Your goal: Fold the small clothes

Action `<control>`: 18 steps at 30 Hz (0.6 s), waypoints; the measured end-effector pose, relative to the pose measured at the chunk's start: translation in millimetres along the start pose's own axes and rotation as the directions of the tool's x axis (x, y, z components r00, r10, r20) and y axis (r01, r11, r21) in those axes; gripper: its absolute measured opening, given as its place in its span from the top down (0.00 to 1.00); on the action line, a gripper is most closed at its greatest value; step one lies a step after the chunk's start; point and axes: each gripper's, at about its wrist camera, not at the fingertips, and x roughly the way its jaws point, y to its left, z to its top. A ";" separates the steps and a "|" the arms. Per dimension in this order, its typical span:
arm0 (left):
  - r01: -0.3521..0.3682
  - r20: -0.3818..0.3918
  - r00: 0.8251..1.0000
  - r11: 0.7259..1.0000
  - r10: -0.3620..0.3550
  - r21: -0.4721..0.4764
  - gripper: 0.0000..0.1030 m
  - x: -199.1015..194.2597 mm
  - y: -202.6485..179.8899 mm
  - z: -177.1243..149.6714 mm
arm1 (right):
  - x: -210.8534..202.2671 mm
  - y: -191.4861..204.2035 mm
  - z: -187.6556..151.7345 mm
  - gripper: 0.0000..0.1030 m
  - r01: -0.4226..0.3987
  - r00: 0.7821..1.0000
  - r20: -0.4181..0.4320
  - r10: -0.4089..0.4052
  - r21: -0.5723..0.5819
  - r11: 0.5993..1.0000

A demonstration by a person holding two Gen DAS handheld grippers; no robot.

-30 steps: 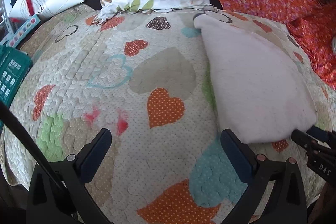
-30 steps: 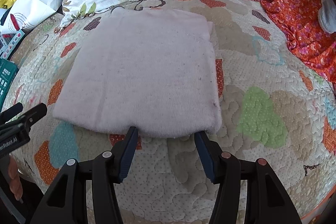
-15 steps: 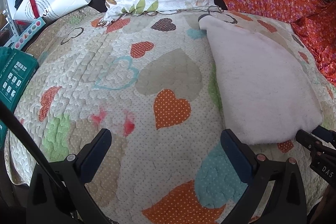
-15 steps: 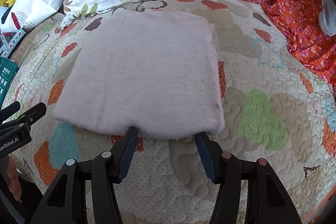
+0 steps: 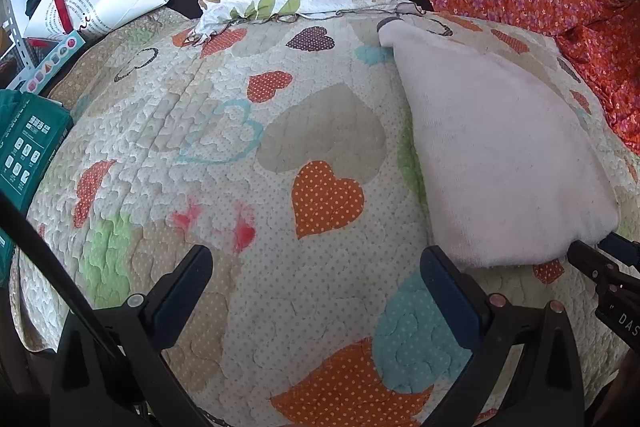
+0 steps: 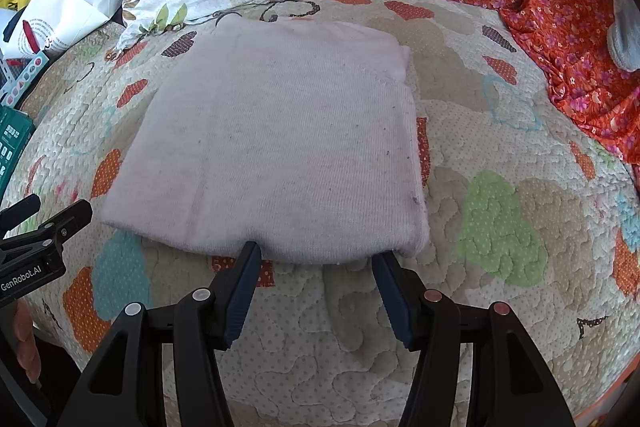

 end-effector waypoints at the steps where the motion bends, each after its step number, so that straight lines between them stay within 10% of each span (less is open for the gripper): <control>1: 0.003 -0.003 1.000 1.000 -0.003 0.001 0.00 0.8 1.0 -0.3 | 0.0 -0.2 -0.2 0.39 0.000 1.000 0.001 0.000 -0.001 1.000; 18: 0.015 -0.028 0.999 1.000 -0.015 0.001 0.00 5.1 1.4 -1.8 | -2.7 -0.4 1.3 0.39 0.002 1.000 0.014 -0.002 -0.016 1.000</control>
